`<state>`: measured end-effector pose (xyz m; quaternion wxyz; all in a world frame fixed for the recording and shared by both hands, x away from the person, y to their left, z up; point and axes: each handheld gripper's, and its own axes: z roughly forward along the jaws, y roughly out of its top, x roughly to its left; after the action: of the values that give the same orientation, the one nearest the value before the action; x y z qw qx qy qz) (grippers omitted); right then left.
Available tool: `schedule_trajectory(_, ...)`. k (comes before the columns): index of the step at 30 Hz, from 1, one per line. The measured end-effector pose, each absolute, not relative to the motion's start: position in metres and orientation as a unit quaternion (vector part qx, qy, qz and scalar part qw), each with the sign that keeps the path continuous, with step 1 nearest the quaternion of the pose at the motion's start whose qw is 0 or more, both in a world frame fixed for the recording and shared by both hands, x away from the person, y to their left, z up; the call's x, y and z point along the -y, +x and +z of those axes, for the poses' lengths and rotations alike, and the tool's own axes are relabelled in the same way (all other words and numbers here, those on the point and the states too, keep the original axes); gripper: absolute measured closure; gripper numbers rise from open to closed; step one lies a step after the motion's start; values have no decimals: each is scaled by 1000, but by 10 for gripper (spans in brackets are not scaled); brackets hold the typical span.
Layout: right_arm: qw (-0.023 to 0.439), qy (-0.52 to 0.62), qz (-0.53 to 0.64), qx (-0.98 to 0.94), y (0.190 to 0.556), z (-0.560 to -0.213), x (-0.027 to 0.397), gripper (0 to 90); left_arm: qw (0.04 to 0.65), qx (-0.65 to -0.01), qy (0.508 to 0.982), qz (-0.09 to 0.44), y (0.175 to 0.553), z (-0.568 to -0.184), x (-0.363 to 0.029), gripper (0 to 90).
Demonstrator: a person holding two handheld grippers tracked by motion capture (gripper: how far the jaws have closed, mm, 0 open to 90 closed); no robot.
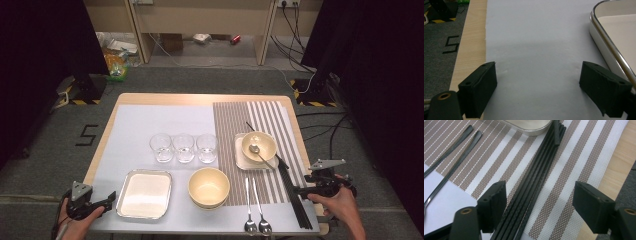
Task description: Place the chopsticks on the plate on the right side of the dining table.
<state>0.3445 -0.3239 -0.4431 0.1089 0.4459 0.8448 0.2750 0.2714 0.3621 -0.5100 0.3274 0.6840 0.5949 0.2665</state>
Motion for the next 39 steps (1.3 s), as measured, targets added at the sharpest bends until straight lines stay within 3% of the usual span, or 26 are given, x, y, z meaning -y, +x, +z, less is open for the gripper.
schedule_trajectory(12,108,447,259,-849,339,-445,327,428,328,-595,683,268,271,-510,-362,134)
schedule_trajectory(39,98,457,241,-851,328,-453,335,468,328,-595,683,267,271,-510,-362,134)
